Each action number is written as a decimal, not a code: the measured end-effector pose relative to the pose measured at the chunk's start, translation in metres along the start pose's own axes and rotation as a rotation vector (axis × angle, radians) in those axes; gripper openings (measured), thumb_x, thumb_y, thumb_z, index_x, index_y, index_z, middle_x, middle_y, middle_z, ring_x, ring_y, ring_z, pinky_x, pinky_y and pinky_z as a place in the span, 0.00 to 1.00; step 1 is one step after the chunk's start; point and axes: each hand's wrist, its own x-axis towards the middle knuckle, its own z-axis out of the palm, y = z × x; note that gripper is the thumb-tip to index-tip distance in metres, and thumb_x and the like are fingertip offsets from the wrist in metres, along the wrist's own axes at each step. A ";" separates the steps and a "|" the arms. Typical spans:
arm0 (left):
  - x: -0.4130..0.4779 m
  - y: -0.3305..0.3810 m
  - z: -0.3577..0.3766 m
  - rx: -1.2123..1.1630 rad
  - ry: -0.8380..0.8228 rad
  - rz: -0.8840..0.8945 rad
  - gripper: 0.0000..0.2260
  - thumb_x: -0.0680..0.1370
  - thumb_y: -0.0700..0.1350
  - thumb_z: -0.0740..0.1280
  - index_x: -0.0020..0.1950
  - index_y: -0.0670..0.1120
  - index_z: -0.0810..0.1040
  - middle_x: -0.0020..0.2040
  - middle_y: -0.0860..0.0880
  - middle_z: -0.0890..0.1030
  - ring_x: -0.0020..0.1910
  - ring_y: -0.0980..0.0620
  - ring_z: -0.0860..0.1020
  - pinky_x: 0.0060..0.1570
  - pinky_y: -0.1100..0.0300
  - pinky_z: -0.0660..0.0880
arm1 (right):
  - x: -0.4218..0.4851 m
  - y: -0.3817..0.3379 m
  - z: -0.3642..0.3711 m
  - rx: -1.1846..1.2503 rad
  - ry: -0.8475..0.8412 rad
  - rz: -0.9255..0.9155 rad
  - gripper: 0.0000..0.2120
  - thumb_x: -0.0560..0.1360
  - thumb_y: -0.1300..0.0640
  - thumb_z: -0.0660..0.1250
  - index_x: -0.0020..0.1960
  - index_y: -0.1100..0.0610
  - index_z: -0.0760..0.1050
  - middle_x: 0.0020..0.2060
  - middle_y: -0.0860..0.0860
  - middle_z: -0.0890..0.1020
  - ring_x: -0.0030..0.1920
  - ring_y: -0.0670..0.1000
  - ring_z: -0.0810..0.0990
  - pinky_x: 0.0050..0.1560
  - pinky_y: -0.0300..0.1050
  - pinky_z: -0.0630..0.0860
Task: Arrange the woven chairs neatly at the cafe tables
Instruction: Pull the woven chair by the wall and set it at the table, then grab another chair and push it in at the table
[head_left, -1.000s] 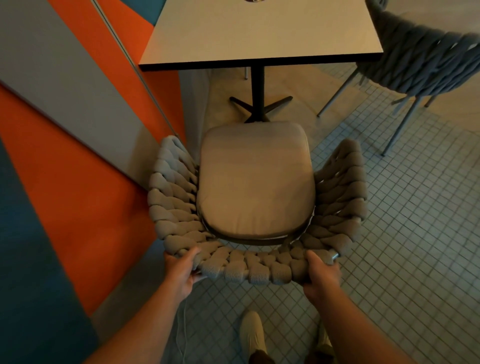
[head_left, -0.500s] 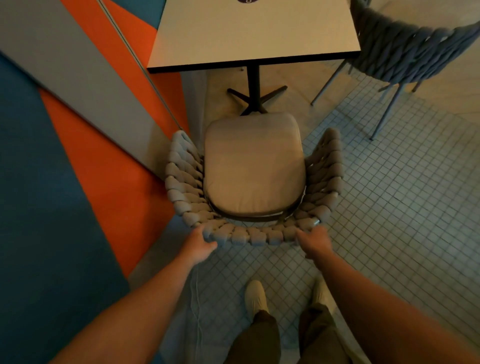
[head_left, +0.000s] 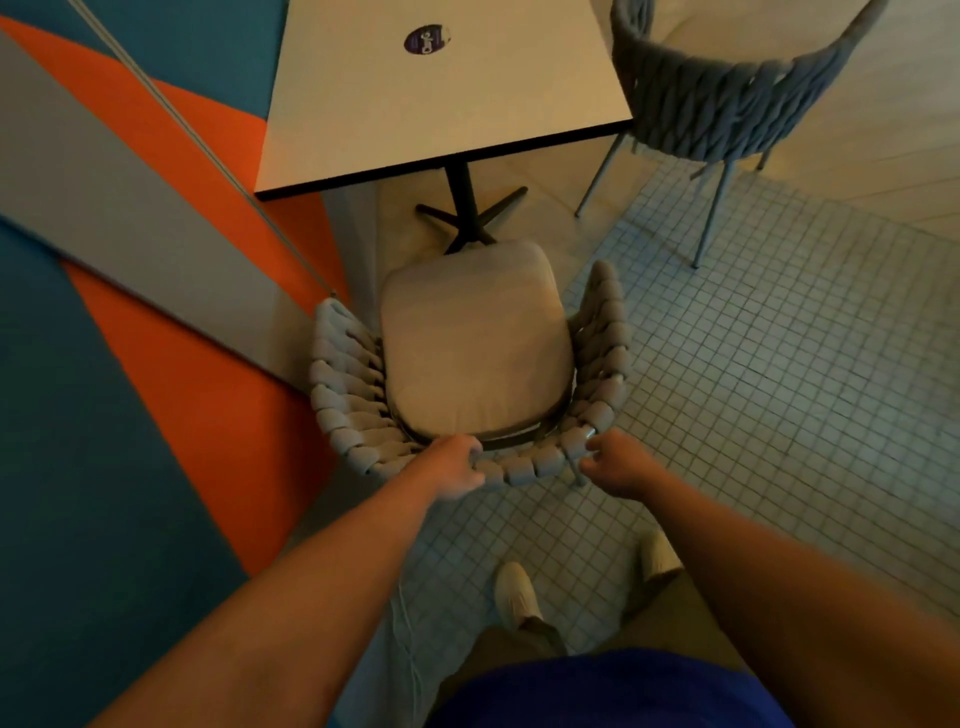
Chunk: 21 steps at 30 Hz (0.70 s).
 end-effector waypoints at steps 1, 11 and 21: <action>0.003 0.010 -0.001 0.003 -0.003 -0.004 0.24 0.81 0.48 0.67 0.77 0.47 0.69 0.73 0.44 0.73 0.69 0.45 0.74 0.66 0.54 0.73 | 0.001 0.003 -0.006 0.010 -0.003 -0.001 0.21 0.79 0.50 0.64 0.67 0.60 0.74 0.59 0.57 0.79 0.58 0.55 0.77 0.53 0.46 0.72; 0.073 0.150 0.002 -0.001 -0.012 0.001 0.24 0.80 0.49 0.69 0.75 0.46 0.72 0.72 0.43 0.75 0.69 0.46 0.75 0.68 0.55 0.72 | 0.040 0.100 -0.117 0.055 -0.028 0.012 0.25 0.79 0.51 0.64 0.73 0.60 0.70 0.69 0.57 0.75 0.69 0.56 0.74 0.68 0.49 0.70; 0.152 0.314 0.010 0.020 -0.019 0.044 0.24 0.78 0.53 0.70 0.73 0.50 0.73 0.68 0.44 0.79 0.65 0.46 0.78 0.65 0.49 0.75 | 0.076 0.216 -0.260 0.102 -0.004 0.082 0.24 0.80 0.49 0.65 0.72 0.59 0.70 0.68 0.57 0.75 0.69 0.56 0.74 0.69 0.51 0.69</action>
